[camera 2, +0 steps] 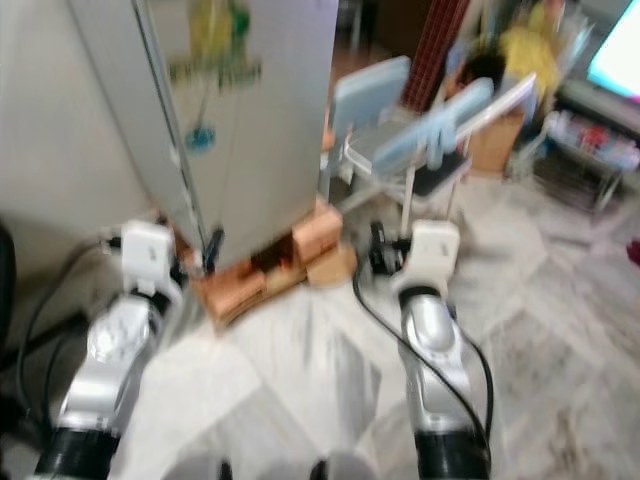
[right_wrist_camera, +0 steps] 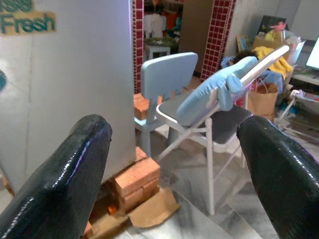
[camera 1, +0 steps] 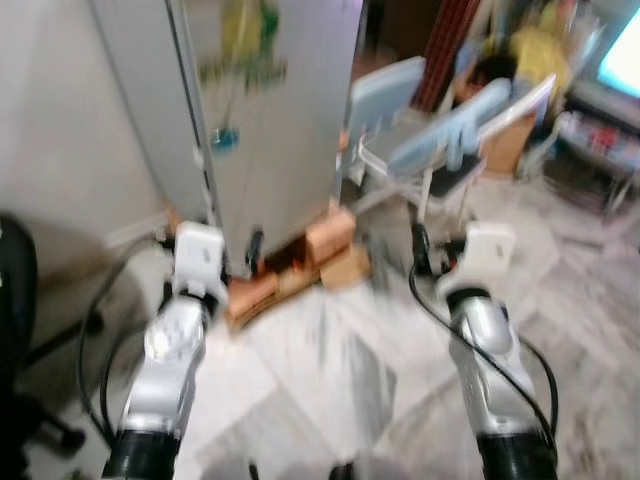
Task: Restocking fridge
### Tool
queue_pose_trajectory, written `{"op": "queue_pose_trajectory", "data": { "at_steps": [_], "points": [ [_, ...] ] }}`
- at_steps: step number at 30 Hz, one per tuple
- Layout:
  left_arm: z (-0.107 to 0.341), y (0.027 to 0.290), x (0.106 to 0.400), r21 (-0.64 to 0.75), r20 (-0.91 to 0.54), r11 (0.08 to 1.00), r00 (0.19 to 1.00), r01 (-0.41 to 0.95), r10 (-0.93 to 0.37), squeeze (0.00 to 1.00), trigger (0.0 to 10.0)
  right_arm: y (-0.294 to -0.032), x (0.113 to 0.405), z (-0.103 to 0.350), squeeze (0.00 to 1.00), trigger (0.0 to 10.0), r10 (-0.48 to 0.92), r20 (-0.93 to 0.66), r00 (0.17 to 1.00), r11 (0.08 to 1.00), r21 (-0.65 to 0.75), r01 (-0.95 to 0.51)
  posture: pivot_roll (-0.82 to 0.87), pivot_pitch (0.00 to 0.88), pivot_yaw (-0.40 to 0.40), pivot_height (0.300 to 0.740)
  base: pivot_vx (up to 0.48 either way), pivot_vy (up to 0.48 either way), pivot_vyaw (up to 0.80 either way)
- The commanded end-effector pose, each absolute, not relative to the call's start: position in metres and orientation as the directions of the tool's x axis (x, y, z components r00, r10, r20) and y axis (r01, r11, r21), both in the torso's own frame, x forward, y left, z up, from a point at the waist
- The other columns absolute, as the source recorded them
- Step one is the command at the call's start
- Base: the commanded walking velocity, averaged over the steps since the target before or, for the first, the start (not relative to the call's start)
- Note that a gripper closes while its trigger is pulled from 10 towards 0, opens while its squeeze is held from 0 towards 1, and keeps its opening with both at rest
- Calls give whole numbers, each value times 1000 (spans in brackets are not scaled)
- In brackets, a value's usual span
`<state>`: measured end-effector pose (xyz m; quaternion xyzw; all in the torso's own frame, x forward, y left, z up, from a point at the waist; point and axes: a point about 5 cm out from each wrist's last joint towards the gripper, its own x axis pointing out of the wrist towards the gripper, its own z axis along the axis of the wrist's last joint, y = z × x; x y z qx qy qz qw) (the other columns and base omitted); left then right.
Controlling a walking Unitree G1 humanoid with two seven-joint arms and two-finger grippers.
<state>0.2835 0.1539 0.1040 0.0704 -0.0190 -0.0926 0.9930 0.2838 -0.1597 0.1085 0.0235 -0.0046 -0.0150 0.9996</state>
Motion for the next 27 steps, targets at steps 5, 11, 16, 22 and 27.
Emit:
{"op": "queue_pose_trajectory", "data": {
  "at_steps": [5,11,16,22,27],
  "points": [
    [107,160,282,168,30,971,983,173,-180,0,10000,-153,287,112,0,10000,-17,23,1000,999,51,16,30,33,-70,740,469,0,0],
    [107,159,282,179,31,968,982,176,-185,0,10000,-158,290,114,0,10000,-30,25,999,998,48,29,32,34,-72,740,480,0,-415],
    [103,159,281,173,17,968,982,180,-186,0,10000,-158,289,111,0,10000,-41,22,999,998,54,40,39,24,-54,740,480,0,-561],
    [94,161,280,173,-19,971,986,168,-167,0,10000,-156,289,103,0,10000,-72,14,997,995,71,71,49,0,-17,740,439,51,0],
    [85,163,279,249,-75,951,983,181,-167,0,10000,-164,289,99,0,10000,-126,14,992,990,67,125,55,0,22,740,70,61,0]
  ]
}}
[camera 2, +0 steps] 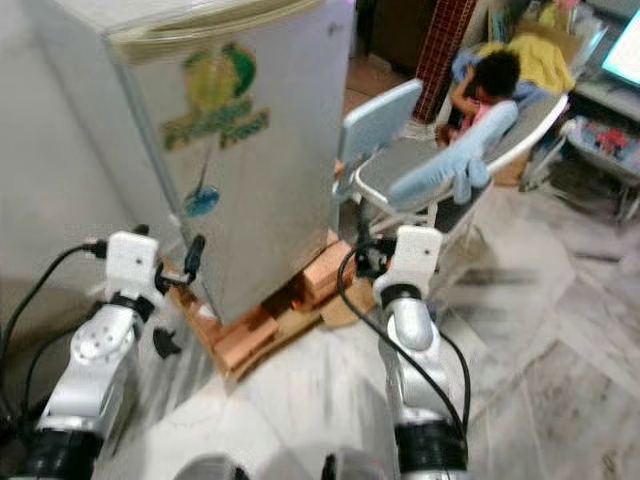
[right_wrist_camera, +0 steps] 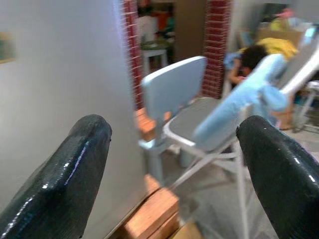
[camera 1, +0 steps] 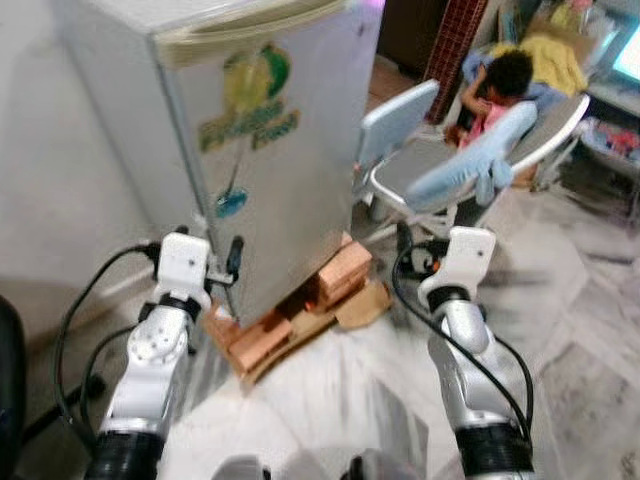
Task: Restocking fridge
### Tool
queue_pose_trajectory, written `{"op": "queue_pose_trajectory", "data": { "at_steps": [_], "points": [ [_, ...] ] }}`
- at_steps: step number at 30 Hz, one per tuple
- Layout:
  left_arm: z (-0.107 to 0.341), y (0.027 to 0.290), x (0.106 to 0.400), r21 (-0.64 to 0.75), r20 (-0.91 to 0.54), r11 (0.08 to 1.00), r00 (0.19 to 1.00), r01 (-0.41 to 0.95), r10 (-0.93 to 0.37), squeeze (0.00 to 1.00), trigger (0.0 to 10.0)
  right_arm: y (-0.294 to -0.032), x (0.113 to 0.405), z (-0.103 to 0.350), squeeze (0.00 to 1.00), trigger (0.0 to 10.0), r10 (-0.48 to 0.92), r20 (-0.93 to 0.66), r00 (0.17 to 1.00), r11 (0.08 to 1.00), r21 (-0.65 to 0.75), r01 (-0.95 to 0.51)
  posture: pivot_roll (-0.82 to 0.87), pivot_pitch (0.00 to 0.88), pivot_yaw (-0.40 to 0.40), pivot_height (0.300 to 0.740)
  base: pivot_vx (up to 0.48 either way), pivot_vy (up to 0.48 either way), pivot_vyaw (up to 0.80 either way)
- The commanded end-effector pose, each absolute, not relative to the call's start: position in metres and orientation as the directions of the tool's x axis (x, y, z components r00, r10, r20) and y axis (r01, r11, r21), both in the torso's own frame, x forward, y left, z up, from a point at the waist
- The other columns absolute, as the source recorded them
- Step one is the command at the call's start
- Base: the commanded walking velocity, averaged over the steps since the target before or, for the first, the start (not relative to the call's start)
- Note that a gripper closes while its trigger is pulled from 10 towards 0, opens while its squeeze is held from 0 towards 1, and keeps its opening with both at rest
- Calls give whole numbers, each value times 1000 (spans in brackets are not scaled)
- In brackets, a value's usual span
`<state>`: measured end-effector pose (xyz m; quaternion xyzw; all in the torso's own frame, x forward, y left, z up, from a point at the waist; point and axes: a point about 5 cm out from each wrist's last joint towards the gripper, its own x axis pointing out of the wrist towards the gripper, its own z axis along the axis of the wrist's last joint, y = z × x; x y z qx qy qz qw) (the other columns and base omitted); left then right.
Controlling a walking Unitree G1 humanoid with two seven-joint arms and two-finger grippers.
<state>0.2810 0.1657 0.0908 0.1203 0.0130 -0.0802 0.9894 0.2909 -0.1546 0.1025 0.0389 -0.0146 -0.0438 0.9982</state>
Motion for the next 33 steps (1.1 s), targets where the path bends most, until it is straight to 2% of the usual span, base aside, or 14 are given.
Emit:
{"op": "queue_pose_trajectory", "data": {
  "at_steps": [1,6,10,18,23,27,33],
  "points": [
    [85,165,280,268,-77,945,981,190,-175,0,10000,-169,288,97,0,10000,-149,14,989,987,61,148,53,0,35,740,0,0,0],
    [93,173,290,340,-63,919,979,202,-192,0,10000,-178,289,95,0,10000,-199,12,980,979,58,198,22,0,54,740,0,0,0],
    [95,178,299,338,-61,922,982,187,-177,0,10000,-179,289,97,0,10000,-213,27,977,976,57,211,-6,0,64,740,0,0,0],
    [93,163,299,357,-60,903,970,241,-235,0,10000,-184,280,95,0,10000,-259,26,966,964,75,256,-20,0,85,740,0,0,0],
    [87,161,291,340,-61,909,970,240,-234,0,10000,-181,279,96,0,10000,-245,29,969,968,67,243,4,2,35,740,0,0,0],
    [85,166,287,310,-54,931,982,190,-183,0,10000,-177,281,95,0,10000,-202,7,979,978,55,201,31,17,-11,740,0,0,0],
    [83,169,281,312,-58,930,981,193,-184,0,10000,-172,283,94,0,10000,-165,-7,986,985,45,165,41,43,-44,740,0,412,-482]
  ]
}}
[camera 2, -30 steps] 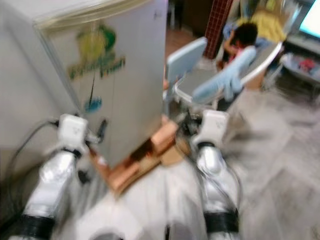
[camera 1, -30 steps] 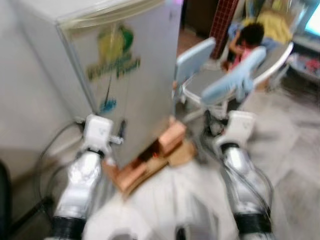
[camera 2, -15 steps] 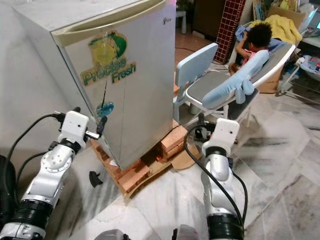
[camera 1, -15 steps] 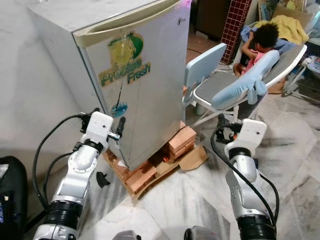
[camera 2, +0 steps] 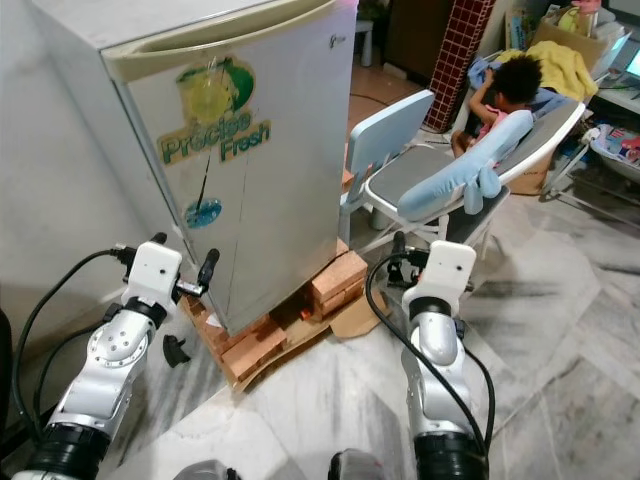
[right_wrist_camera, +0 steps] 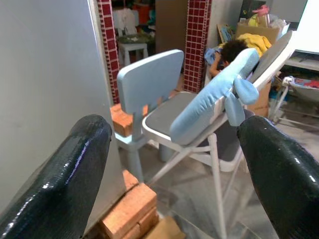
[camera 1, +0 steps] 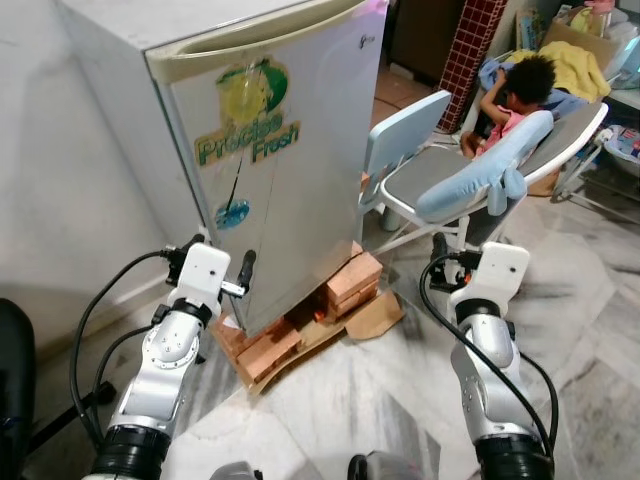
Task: Restocking fridge
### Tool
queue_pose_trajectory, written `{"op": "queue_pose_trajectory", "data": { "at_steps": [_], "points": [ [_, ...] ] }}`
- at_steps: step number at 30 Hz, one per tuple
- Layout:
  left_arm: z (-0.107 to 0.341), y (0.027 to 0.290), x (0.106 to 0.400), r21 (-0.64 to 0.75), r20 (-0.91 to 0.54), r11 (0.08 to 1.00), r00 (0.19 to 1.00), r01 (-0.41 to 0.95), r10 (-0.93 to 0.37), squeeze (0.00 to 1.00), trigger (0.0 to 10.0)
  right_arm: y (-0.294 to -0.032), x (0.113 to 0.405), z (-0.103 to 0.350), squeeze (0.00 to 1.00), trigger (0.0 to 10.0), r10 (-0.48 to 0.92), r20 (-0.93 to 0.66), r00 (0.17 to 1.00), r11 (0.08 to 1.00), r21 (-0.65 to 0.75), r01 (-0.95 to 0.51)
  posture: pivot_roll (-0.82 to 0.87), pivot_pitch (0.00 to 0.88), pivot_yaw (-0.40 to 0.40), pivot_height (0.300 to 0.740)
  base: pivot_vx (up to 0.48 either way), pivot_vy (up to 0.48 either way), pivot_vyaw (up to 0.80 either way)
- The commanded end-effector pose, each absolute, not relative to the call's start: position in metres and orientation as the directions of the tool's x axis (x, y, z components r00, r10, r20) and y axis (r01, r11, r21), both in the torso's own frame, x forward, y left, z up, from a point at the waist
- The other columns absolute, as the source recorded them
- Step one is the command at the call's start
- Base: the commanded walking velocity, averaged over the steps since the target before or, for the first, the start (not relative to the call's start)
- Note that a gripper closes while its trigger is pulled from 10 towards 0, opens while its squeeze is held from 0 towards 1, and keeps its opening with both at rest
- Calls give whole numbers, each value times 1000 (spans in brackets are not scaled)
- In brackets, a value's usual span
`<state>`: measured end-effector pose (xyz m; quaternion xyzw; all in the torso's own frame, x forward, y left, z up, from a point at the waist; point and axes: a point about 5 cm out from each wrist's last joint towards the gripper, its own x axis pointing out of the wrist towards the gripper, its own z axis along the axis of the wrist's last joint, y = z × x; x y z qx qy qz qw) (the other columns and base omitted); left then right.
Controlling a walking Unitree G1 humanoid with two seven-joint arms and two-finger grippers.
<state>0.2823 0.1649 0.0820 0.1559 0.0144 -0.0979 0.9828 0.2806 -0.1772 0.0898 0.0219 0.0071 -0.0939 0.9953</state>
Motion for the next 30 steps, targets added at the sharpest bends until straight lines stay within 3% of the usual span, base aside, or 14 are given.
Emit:
{"op": "queue_pose_trajectory", "data": {
  "at_steps": [1,7,22,30],
  "points": [
    [83,169,280,314,-62,929,981,196,-186,0,10000,-172,283,93,0,10000,-159,-12,987,986,43,159,43,48,-49,740,0,480,-800],
    [87,168,285,307,-60,929,979,206,-197,0,10000,-168,288,96,0,10000,-137,-9,990,990,35,138,38,67,-58,740,0,480,-735],
    [95,165,286,313,-26,920,970,236,-240,0,10000,-160,289,101,0,10000,-115,3,993,993,31,115,40,74,-66,740,0,472,0],
    [90,161,280,295,-22,923,968,245,-250,0,10000,-164,285,97,0,10000,-125,-22,992,992,32,126,39,74,-75,740,0,0,-130]
  ]
}}
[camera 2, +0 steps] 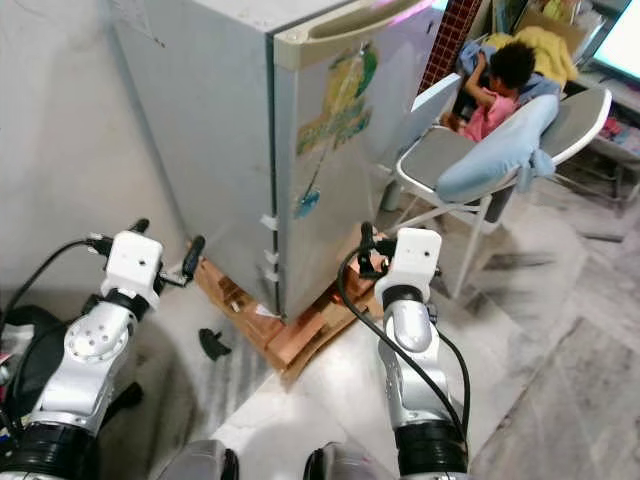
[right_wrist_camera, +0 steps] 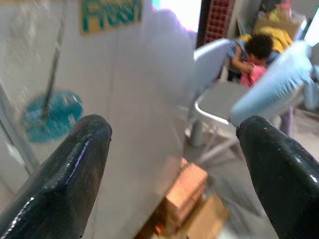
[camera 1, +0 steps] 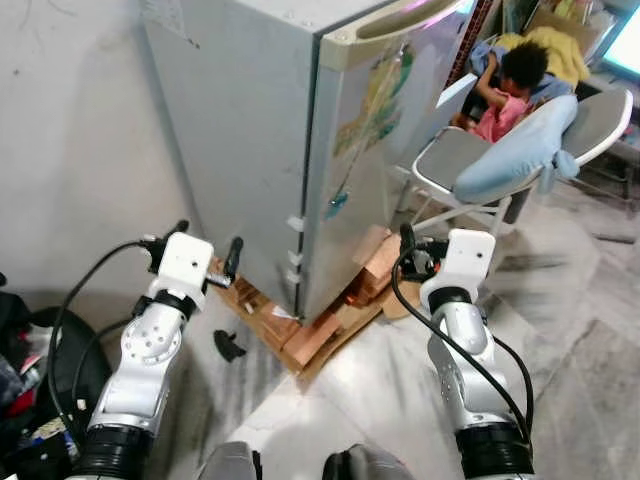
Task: Restocking fridge
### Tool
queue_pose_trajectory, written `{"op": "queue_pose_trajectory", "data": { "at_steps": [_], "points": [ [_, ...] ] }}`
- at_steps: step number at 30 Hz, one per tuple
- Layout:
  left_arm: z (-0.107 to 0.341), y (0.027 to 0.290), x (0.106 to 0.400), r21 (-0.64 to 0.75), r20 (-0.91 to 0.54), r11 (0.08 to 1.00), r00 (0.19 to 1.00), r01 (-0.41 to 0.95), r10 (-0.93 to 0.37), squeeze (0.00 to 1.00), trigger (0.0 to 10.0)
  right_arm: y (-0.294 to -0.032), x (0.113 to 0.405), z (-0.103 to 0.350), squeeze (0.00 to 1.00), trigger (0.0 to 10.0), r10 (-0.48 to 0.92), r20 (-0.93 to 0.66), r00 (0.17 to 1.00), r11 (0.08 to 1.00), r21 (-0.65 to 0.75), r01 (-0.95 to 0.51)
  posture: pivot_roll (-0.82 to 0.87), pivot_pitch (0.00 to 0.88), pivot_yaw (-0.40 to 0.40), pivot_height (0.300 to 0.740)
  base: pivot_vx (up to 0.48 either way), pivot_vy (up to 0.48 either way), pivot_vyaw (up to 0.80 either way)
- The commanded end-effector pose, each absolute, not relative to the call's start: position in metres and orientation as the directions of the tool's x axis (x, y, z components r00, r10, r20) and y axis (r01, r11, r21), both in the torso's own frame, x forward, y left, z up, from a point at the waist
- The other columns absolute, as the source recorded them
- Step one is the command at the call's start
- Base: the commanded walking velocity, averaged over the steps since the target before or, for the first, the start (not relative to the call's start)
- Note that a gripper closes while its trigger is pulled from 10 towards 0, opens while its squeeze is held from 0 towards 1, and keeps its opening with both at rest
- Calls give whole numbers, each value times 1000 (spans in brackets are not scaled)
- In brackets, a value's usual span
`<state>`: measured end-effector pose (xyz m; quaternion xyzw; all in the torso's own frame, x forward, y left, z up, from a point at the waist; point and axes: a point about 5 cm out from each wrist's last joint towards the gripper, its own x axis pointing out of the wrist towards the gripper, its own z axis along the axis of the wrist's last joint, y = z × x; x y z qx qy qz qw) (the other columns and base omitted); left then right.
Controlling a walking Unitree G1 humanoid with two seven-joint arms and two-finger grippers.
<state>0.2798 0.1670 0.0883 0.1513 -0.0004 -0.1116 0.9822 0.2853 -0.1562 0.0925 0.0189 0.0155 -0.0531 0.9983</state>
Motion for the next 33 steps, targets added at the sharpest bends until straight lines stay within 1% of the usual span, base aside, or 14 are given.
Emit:
{"op": "queue_pose_trajectory", "data": {
  "at_steps": [1,7,10,14,16,19,25,33],
  "points": [
    [91,160,280,294,-22,923,967,248,-253,0,10000,-164,285,97,0,10000,-125,-21,992,992,33,125,39,75,-77,740,0,0,-800],
    [96,160,285,291,1,926,967,242,-254,0,10000,-162,287,103,0,10000,-110,1,994,994,16,110,36,79,-80,740,0,478,-800],
    [97,159,284,311,16,916,962,255,-273,0,10000,-162,287,103,0,10000,-106,0,994,994,18,106,38,79,-82,740,262,405,-800],
    [97,157,284,307,20,915,960,261,-280,0,10000,-160,288,101,0,10000,-100,-6,995,995,19,101,40,80,-83,740,414,0,0],
    [99,154,283,328,27,905,954,272,-297,0,10000,-160,288,103,0,10000,-100,-5,995,995,17,100,39,84,-81,740,319,0,-234],
    [101,150,281,338,42,898,948,283,-314,0,10000,-160,290,103,0,10000,-101,-4,995,995,20,101,39,82,-81,740,0,0,-800],
    [101,145,279,317,47,895,937,316,-347,0,10000,-161,290,103,0,10000,-105,-5,994,994,14,105,41,91,-79,740,0,0,-800],
    [101,142,277,304,51,893,931,331,-362,0,10000,-159,290,102,0,10000,-100,-9,995,995,17,100,42,92,-77,740,0,0,-800]
  ]
}}
